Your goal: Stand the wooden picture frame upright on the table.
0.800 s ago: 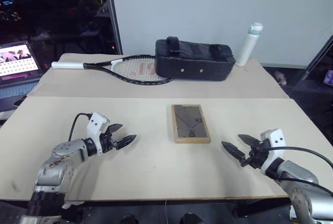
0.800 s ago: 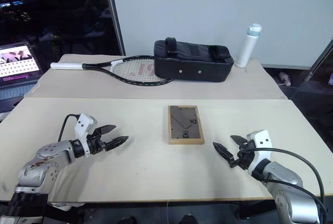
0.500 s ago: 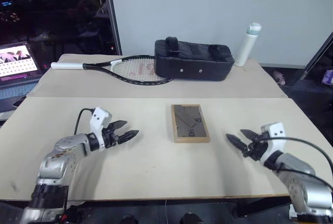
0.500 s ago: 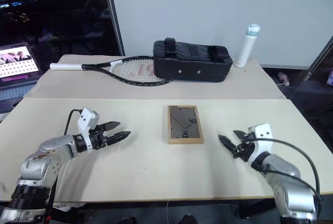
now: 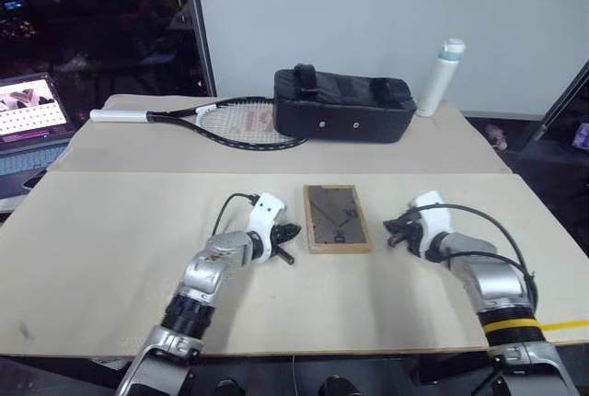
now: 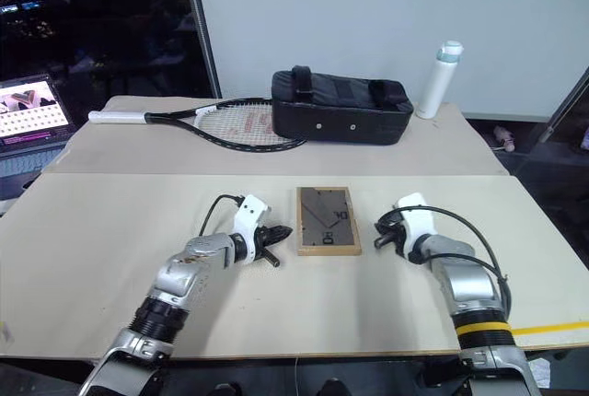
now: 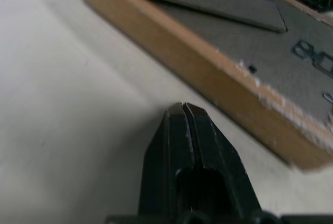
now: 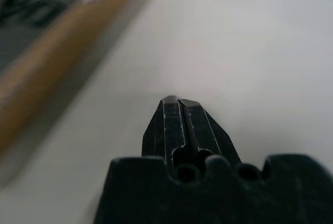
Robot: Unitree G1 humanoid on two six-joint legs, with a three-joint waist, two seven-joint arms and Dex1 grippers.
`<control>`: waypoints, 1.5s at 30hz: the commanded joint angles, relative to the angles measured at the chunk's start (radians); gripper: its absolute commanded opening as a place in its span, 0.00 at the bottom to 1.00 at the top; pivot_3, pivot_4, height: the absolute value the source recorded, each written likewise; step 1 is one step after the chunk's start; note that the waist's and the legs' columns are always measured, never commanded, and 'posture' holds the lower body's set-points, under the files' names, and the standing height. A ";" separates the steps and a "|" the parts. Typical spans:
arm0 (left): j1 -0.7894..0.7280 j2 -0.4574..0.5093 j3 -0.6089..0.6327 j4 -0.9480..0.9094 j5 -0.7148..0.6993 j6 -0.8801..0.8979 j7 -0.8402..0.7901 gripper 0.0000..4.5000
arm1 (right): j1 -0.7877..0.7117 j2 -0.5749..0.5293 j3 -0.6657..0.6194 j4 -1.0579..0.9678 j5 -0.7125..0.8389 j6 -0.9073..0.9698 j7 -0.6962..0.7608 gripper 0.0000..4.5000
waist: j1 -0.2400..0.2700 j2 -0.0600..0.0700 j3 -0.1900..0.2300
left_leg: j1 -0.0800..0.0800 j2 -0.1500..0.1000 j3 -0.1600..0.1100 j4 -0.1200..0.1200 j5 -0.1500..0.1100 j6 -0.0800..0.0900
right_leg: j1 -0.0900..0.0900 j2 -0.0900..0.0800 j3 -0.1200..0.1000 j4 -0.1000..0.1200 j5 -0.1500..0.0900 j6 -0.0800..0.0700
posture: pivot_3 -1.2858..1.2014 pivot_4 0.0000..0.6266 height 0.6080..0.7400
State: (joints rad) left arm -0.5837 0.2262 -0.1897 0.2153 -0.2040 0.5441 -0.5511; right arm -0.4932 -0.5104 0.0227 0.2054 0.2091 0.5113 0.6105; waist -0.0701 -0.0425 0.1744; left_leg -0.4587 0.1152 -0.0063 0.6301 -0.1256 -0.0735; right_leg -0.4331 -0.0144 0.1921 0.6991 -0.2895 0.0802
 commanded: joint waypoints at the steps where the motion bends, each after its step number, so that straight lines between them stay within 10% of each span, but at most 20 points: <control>1: 0.027 0.011 -0.028 -0.001 0.029 -0.001 -0.019 0.01 | -0.032 0.054 0.059 -0.033 -0.010 -0.025 0.031 0.01 | -0.003 0.001 0.000 | 0.001 0.000 0.000 0.000 0.000 0.000 | 0.000 0.000 0.000 0.000 0.000 0.000 | 0.52 0.24 0.51; 20: 0.553 0.394 0.196 -0.577 -0.041 0.280 -0.048 0.01 | -0.010 0.221 0.287 -0.256 -0.021 0.106 0.122 0.01 | -0.050 0.003 -0.002 | 0.003 0.000 -0.002 -0.002 0.000 0.000 | 0.001 0.000 -0.001 0.001 -0.001 -0.002 | 0.52 0.24 0.51; 31: 0.663 0.560 0.578 -0.496 -0.143 0.369 -0.054 0.01 | -0.014 0.128 0.248 -0.229 -0.021 0.092 0.187 0.01 | -0.073 0.003 -0.002 | 0.008 0.000 -0.002 -0.004 0.000 0.000 | 0.002 0.000 -0.001 0.002 -0.006 -0.011 | 0.52 0.24 0.51; 36: 0.482 0.452 0.787 -0.563 -0.558 1.035 -0.084 0.35 | -0.023 0.064 0.255 -0.184 -0.033 -0.026 0.279 0.00 | -0.070 0.001 -0.002 | 0.007 0.000 -0.004 -0.004 -0.001 -0.001 | 0.002 0.000 -0.003 0.002 -0.007 -0.010 | 0.52 0.24 0.51; 45: 0.380 0.382 0.747 -0.307 -1.209 1.070 0.368 0.99 | -0.041 0.057 0.310 -0.083 -0.113 -0.185 0.326 0.00 | -0.050 0.000 -0.001 | 0.002 0.000 -0.016 -0.003 -0.001 -0.001 | 0.005 0.000 -0.017 0.002 -0.006 -0.007 | 0.52 0.24 0.51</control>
State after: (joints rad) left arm -0.1893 0.6446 0.5899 -0.1119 -1.3052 1.6051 -0.3063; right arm -0.5285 -0.4669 0.3123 0.1123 0.1120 0.3469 0.9336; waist -0.1200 -0.0422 0.1731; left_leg -0.4559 0.1151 -0.0229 0.6275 -0.1267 -0.0750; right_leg -0.4270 -0.0148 0.1751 0.7006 -0.2956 0.0729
